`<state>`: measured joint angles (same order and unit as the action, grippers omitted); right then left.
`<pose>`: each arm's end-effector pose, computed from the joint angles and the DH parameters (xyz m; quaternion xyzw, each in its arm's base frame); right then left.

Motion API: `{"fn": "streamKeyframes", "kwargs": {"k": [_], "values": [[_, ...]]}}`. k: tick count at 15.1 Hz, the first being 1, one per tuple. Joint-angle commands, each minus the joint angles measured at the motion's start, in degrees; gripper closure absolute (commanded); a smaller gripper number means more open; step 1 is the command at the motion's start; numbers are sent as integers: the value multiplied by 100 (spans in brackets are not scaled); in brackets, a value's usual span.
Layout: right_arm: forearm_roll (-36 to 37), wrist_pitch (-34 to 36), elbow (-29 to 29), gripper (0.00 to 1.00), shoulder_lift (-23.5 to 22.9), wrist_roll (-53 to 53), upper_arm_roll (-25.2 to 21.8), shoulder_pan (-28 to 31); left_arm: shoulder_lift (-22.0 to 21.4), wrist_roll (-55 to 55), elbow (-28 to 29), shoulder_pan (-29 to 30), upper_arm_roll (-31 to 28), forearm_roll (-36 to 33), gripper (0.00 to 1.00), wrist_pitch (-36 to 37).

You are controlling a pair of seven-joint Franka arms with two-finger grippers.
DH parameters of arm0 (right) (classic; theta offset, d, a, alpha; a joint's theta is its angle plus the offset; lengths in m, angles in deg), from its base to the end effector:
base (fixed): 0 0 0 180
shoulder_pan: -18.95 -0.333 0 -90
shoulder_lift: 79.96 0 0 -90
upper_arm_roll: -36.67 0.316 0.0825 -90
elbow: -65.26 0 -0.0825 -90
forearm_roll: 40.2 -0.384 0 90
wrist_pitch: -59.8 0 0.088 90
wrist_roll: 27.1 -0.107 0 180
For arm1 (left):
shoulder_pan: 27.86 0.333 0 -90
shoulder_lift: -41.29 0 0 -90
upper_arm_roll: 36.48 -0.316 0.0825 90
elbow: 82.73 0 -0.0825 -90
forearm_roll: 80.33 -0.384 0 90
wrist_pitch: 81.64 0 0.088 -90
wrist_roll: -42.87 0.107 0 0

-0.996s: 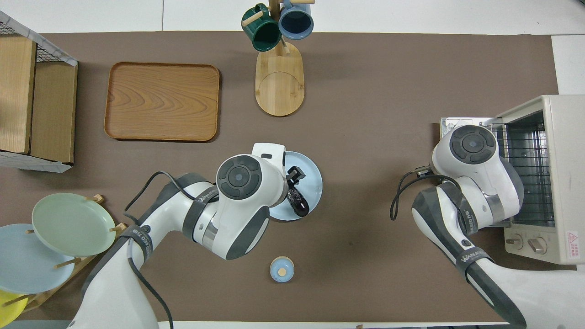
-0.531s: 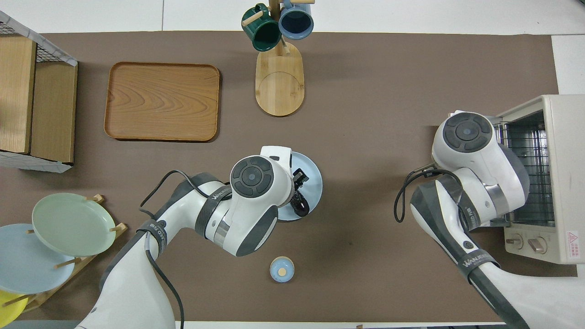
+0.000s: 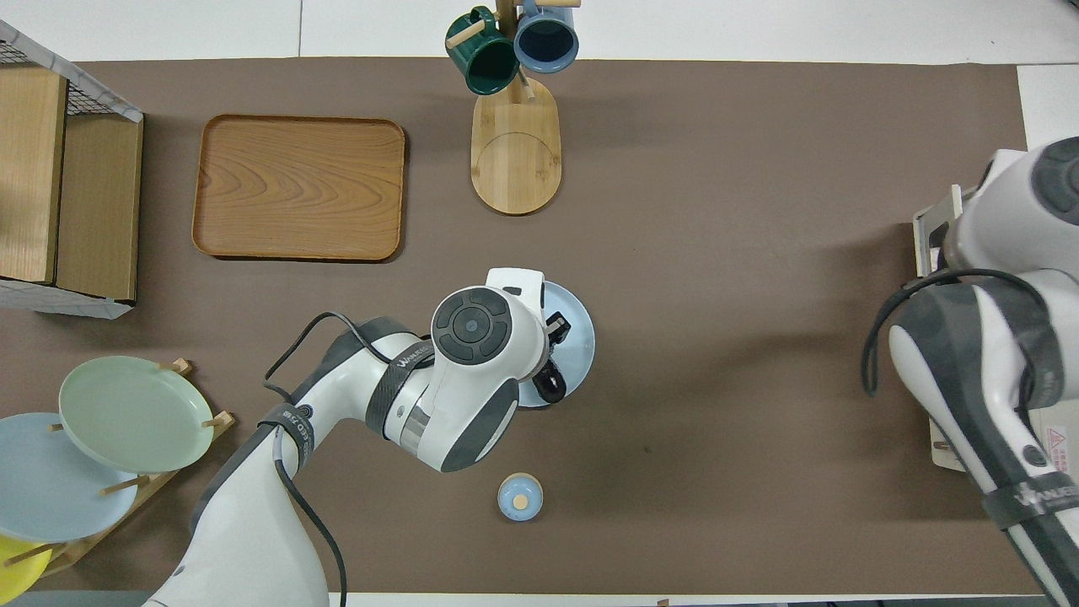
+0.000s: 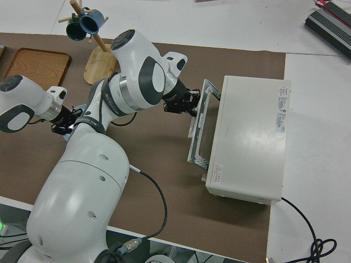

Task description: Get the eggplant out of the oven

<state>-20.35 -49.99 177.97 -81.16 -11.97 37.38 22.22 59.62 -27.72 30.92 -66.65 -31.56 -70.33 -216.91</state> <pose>0.5537 -0.0489 0.4578 0.9715 0.1715 -0.0596 0.1525 0.4426 -0.4234 0.3106 0.9529 0.2921 -0.0488 0.0654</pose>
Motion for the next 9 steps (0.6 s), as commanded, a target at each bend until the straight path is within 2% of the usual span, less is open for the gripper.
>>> {"fn": "streamKeyframes", "kwargs": {"k": [1,2,5,6,9], "values": [[-236,-158,-135,100,-92,534,-9,341,101,-113,-141,-102,-96,-7,90,-17],[-245,34,-310,100,-83,561,8,341,101,-96,-159,-94,-96,-15,100,-17],[-630,1367,-1546,100,-188,500,166,122,162,-78,-422,-15,-105,-33,100,114],[-806,1528,-1760,100,-197,482,175,52,119,-69,-501,-6,-114,-50,100,254],[-1562,1469,-1728,100,-144,-191,184,-151,13,245,-992,257,-325,-480,100,999]]}}
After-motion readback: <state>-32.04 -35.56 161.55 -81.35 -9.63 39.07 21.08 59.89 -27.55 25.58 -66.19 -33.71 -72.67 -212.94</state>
